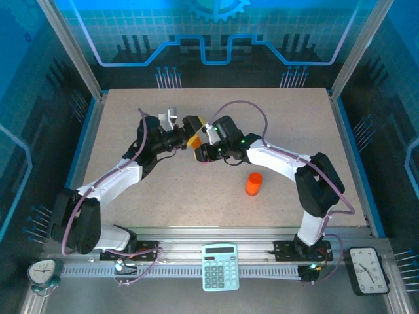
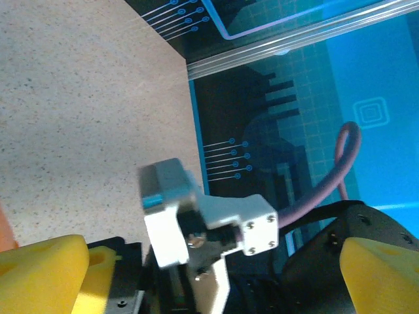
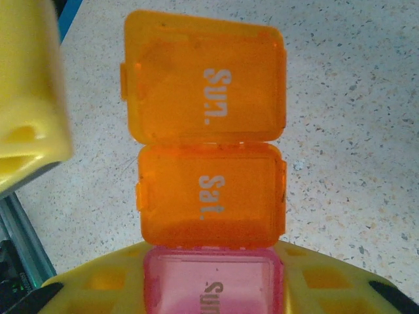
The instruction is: Sort the pills into containers
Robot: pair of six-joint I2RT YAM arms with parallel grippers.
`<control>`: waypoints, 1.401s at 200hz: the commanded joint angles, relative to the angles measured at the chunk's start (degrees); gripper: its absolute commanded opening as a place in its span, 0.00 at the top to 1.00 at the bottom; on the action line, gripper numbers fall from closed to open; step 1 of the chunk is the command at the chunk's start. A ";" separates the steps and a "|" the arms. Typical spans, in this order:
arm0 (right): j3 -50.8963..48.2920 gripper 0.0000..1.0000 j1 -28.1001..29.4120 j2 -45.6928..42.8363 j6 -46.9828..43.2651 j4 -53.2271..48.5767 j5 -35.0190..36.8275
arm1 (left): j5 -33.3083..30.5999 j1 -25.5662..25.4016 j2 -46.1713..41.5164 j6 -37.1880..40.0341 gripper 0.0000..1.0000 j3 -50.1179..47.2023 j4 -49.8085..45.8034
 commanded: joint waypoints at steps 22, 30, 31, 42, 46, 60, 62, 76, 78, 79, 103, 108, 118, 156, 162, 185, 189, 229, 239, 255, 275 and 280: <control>-0.31 0.75 0.29 0.48 -0.04 0.16 0.50 | -5.19 0.01 -2.42 0.83 0.01 0.82 -2.89; -0.51 0.75 0.10 0.39 -0.36 -0.12 0.73 | -7.31 0.42 -3.40 1.69 0.01 0.71 -5.00; -0.56 0.75 0.11 0.35 -0.48 -0.09 0.78 | -7.54 0.53 -3.53 1.76 0.01 0.66 -5.22; -0.70 0.75 -0.14 0.43 -1.54 -0.85 1.22 | -9.50 1.62 -4.75 2.47 0.01 0.09 -7.19; -0.70 0.74 -0.20 0.52 -2.19 -1.29 1.51 | -9.95 2.04 -5.16 2.72 0.01 -0.14 -7.55; -0.14 0.74 -0.32 1.40 -4.92 -3.44 3.12 | -11.47 3.94 -6.56 3.46 0.01 -0.82 -10.02; -0.03 0.74 -0.33 1.55 -5.46 -3.74 3.28 | -11.62 4.19 -6.76 3.57 0.01 -0.91 -10.32; 1.18 0.72 -0.34 3.10 -9.21 -6.20 4.42 | -12.39 6.21 -7.89 4.33 0.01 -1.76 -12.23; 1.46 0.72 -0.35 3.43 -9.67 -6.65 4.66 | -12.44 6.40 -8.06 4.32 0.01 -1.89 -12.46; 1.57 0.72 -0.34 3.58 -9.97 -6.87 4.76 | -12.48 6.55 -8.10 4.35 0.01 -1.91 -12.60; 3.48 0.68 0.08 6.20 -17.41 -10.30 6.49 | -12.93 9.34 -9.60 4.09 0.01 -3.96 -13.75; 3.74 0.67 0.24 6.56 -19.03 -10.77 6.68 | -12.88 9.70 -9.83 4.09 0.01 -4.40 -13.86; 3.90 0.66 0.60 7.04 -21.95 -11.43 6.87 | -12.95 10.24 -10.16 4.12 0.01 -4.81 -14.02; 4.44 0.66 1.64 8.80 -28.66 -13.80 8.19 | -12.79 10.39 -9.85 3.08 0.01 -5.84 -12.85; 4.48 0.65 1.71 9.10 -29.33 -14.06 8.33 | -12.64 10.39 -9.74 2.89 0.01 -5.96 -12.61; 5.09 0.64 2.37 10.67 -31.44 -15.58 9.85 | -12.35 10.39 -9.37 2.27 0.01 -6.31 -11.79; 5.15 0.64 2.52 10.92 -31.78 -15.80 10.22 | -12.24 10.39 -9.36 2.14 0.01 -6.33 -11.71; 6.30 0.64 3.74 13.76 -34.03 -17.72 13.08 | -11.84 10.41 -9.35 1.65 0.01 -7.01 -10.90; 6.39 0.64 3.95 14.19 -34.17 -17.82 13.55 | -11.82 10.39 -9.35 1.56 0.01 -7.11 -10.68; 6.24 0.63 4.15 14.66 -34.35 -17.95 14.54 | -11.69 10.39 -9.33 1.38 0.01 -7.20 -10.40; 5.83 0.54 4.17 14.74 -34.48 -17.98 15.50 | -11.54 10.37 -9.37 1.25 0.01 -7.12 -10.18; 5.73 0.49 4.22 14.66 -34.50 -18.01 15.86 | -11.55 10.39 -9.33 1.29 0.01 -7.12 -10.11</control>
